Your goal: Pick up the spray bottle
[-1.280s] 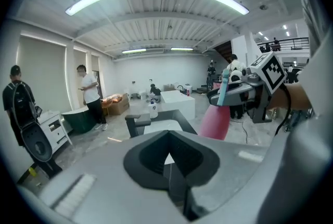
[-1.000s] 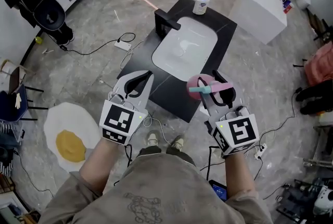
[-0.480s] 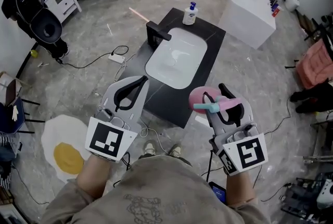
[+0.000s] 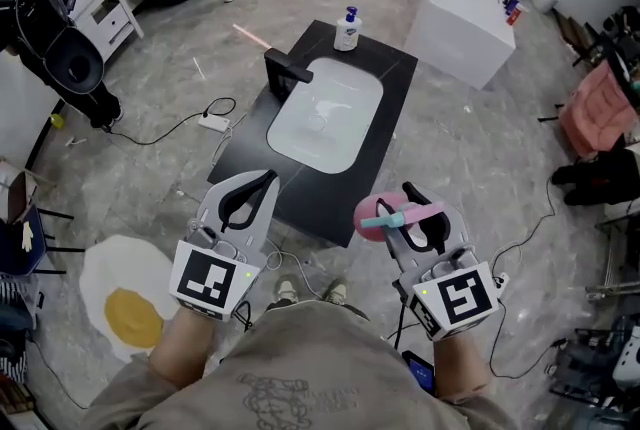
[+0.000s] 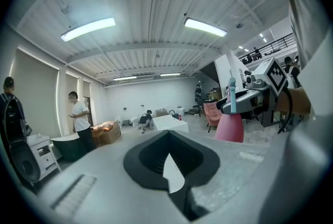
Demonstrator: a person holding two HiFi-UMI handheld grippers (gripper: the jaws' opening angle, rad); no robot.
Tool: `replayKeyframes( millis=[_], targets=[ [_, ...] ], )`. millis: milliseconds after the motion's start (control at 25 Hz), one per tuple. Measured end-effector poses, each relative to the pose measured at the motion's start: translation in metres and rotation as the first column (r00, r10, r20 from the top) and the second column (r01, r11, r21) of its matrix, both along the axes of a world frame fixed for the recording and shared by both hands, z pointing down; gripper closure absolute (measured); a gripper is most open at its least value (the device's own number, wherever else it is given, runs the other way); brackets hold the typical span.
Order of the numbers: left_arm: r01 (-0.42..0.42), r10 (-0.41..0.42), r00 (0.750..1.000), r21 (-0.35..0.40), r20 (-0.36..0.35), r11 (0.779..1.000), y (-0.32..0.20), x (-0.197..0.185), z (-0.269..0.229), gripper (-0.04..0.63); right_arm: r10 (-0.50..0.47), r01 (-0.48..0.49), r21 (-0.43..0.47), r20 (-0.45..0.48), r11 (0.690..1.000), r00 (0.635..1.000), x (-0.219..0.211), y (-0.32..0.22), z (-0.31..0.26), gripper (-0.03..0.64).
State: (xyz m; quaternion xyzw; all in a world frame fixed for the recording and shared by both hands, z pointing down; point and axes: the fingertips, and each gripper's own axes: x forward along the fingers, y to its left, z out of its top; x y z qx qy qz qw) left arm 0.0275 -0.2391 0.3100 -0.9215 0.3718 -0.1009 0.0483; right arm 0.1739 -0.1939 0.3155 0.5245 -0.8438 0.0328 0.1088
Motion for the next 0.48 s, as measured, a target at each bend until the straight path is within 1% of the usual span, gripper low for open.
replayKeyframes(
  millis=[120, 160, 360, 480],
  targets=[
    [-0.011, 0.008, 0.999, -0.085, -0.038, 0.996, 0.002, 0.004, 0.011, 0.594, 0.006, -0.007, -0.039, -0.005, 0.999, 1.0, 0.004, 0.004, 0.015, 0.428],
    [-0.016, 0.012, 0.999, -0.101, -0.045, 0.995, 0.002, 0.005, 0.014, 0.594, 0.01, -0.01, -0.054, -0.001, 0.998, 1.0, 0.006, 0.004, 0.02, 0.428],
    [-0.031, 0.03, 1.0, -0.112, -0.008, 0.993, 0.004, 0.013, 0.034, 0.594, 0.022, -0.021, -0.11, 0.007, 0.994, 1.0, 0.01, 0.01, 0.04, 0.43],
    [-0.031, 0.031, 1.0, -0.12, -0.001, 0.992, 0.006, 0.015, 0.037, 0.594, 0.019, -0.019, -0.112, -0.001, 0.994, 1.0, 0.011, 0.012, 0.043, 0.43]
  ],
)
